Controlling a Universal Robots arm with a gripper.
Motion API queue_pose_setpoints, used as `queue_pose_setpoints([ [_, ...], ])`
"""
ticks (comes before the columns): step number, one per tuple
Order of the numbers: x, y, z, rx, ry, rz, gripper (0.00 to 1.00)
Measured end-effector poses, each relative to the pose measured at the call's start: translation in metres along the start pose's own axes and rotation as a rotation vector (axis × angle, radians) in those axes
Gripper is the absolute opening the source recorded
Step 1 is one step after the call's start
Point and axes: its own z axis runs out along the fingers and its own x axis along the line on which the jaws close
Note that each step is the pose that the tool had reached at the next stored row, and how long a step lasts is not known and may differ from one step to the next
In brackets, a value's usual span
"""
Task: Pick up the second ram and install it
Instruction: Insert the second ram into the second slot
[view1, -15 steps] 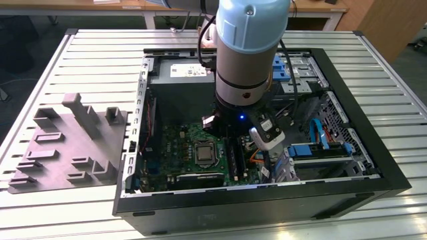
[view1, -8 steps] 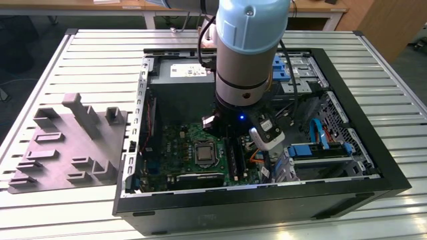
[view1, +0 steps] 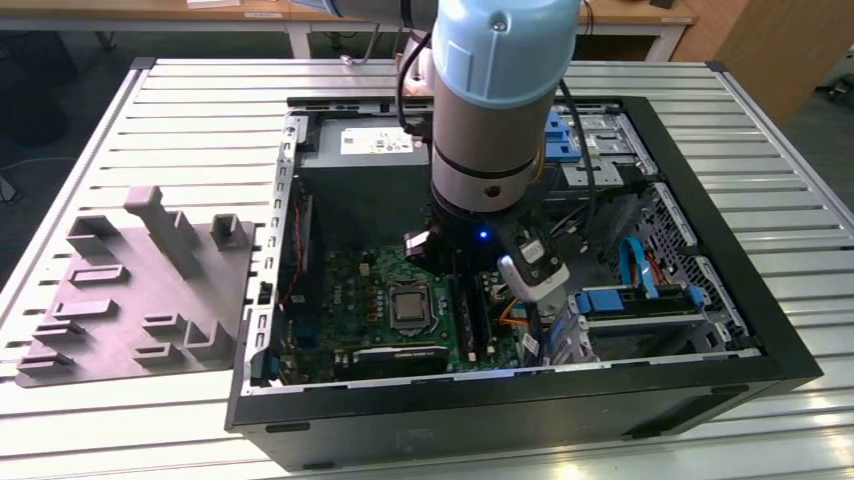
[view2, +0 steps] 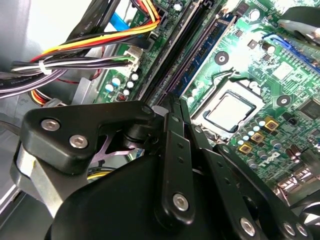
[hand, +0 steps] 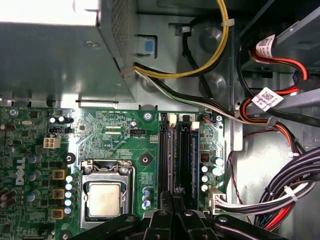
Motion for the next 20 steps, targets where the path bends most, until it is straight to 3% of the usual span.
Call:
queue_pose_setpoints([
  [13,-0.0003,0.0000,0.0007,0.0017,-0.0021,0.028,0.12],
  [16,-0.0003,0.0001,0.0011,0.0070,-0.0021,0.028,0.12],
  [20,-0.0003,0.0001,0.0016,0.0073,-0.0022,0.028,0.12],
])
